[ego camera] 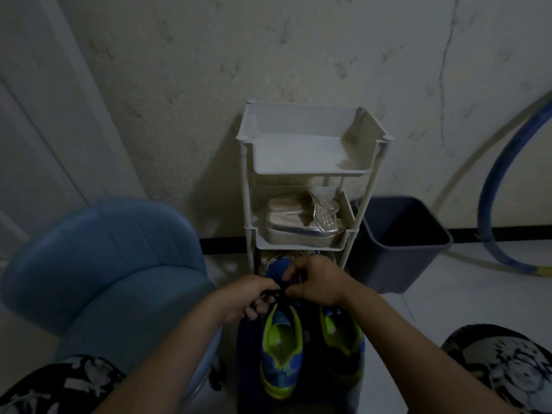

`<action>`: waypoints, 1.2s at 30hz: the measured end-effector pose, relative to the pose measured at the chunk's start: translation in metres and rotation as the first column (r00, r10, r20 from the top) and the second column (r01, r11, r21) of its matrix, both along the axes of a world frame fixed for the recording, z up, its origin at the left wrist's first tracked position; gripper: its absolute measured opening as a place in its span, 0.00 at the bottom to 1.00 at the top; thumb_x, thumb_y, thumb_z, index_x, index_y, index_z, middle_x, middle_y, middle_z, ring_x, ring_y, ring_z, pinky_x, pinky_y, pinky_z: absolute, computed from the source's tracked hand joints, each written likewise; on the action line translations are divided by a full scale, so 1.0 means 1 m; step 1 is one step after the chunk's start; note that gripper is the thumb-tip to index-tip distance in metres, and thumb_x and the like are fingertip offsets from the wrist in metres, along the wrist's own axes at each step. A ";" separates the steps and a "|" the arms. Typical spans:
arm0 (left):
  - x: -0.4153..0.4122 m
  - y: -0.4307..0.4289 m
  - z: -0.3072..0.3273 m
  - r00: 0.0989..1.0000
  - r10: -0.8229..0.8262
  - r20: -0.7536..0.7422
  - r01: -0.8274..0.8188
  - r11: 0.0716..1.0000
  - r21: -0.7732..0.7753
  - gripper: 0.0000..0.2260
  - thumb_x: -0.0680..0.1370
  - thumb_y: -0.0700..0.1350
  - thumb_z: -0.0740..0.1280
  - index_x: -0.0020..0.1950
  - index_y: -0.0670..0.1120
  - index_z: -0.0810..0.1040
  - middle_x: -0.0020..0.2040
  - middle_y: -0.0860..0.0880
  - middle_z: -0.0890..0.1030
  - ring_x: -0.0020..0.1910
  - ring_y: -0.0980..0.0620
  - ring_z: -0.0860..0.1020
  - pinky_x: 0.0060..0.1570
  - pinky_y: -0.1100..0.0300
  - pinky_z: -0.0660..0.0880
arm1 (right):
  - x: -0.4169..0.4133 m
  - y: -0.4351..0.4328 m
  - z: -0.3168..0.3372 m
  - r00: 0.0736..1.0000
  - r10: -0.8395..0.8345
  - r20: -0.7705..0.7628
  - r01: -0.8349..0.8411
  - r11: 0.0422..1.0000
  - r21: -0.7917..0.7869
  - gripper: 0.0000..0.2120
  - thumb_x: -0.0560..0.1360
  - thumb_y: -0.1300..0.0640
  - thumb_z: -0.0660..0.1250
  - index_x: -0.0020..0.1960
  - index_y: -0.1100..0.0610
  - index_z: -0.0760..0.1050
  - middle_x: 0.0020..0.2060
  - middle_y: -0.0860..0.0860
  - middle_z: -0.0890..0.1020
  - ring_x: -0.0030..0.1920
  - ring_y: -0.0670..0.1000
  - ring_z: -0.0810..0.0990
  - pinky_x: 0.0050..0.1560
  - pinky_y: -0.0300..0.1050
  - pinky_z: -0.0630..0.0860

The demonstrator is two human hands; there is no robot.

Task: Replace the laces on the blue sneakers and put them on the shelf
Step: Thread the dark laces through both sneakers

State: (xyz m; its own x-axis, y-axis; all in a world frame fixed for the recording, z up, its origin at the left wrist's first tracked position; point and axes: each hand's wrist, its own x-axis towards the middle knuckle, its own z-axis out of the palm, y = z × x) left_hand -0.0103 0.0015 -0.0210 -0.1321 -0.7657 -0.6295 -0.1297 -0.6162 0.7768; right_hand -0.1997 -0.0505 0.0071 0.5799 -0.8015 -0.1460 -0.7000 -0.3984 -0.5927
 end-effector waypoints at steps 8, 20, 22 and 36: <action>-0.013 0.008 -0.004 0.971 0.208 -0.122 -0.203 0.978 0.051 0.14 0.79 0.55 0.64 0.40 0.47 0.76 0.31 0.51 0.73 0.24 0.57 0.61 0.19 0.68 0.51 | 0.007 0.010 0.002 0.999 0.009 0.054 -0.008 1.000 -0.018 0.04 0.71 0.50 0.76 0.43 0.49 0.86 0.38 0.44 0.86 0.40 0.41 0.82 0.49 0.43 0.79; -0.014 0.013 -0.012 0.895 0.442 -0.057 -0.446 0.889 -0.102 0.12 0.81 0.50 0.65 0.45 0.45 0.83 0.35 0.49 0.81 0.25 0.57 0.69 0.24 0.66 0.63 | -0.010 0.003 -0.001 0.920 0.057 -0.388 -0.097 0.992 -0.083 0.09 0.75 0.49 0.67 0.51 0.50 0.82 0.50 0.51 0.83 0.52 0.52 0.80 0.45 0.40 0.71; -0.013 0.012 -0.012 0.890 0.428 -0.158 -0.439 0.898 -0.040 0.13 0.82 0.51 0.63 0.46 0.45 0.82 0.44 0.50 0.84 0.25 0.56 0.68 0.23 0.66 0.63 | -0.009 0.004 -0.001 0.928 0.070 -0.365 -0.114 0.988 -0.100 0.08 0.75 0.50 0.67 0.52 0.50 0.82 0.50 0.52 0.83 0.53 0.52 0.80 0.45 0.39 0.69; -0.015 0.010 -0.011 0.936 0.321 0.145 -0.264 0.911 -0.317 0.10 0.80 0.44 0.64 0.42 0.45 0.80 0.39 0.47 0.82 0.40 0.47 0.79 0.39 0.61 0.72 | -0.018 0.012 0.005 0.959 0.048 -0.280 -0.077 0.992 -0.096 0.14 0.74 0.42 0.68 0.56 0.46 0.81 0.50 0.48 0.83 0.53 0.49 0.80 0.50 0.41 0.74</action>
